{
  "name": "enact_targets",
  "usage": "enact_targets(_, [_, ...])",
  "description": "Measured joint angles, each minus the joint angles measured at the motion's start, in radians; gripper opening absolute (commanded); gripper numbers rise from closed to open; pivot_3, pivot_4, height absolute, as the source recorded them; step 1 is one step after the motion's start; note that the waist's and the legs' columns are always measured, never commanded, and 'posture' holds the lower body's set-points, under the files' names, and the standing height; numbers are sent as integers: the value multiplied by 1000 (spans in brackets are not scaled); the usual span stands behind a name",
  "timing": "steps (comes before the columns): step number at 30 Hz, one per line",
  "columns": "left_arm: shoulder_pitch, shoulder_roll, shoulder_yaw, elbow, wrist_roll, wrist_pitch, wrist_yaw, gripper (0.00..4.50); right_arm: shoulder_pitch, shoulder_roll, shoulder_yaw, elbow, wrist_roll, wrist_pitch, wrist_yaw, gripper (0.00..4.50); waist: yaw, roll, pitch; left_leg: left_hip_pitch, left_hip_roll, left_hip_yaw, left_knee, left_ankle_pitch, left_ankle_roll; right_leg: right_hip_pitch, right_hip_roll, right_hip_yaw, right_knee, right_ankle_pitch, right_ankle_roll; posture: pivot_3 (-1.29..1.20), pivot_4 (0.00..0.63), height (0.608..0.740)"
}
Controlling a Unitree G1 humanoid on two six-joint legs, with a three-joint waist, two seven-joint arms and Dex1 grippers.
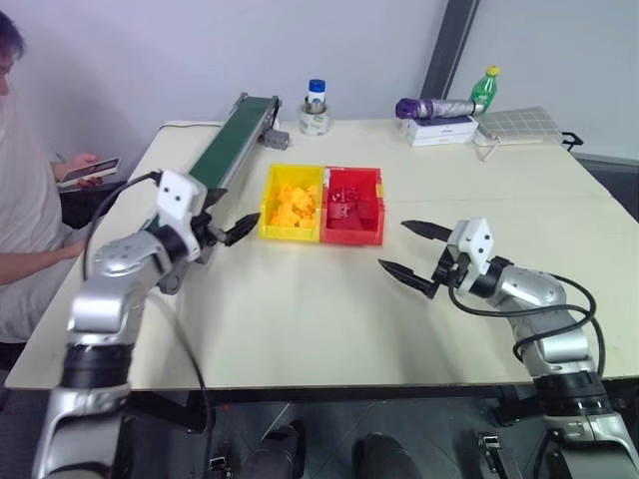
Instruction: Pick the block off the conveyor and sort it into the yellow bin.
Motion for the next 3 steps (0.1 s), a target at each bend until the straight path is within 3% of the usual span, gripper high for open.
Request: enact_targets(3, [74, 58, 77, -67, -25, 29, -1, 4429, -9, 0, 0, 17, -1, -16, 7, 4500, -2, 0, 0, 0, 0, 0, 0, 0, 0, 1, 0, 0, -1, -1, -1, 0, 150, 740])
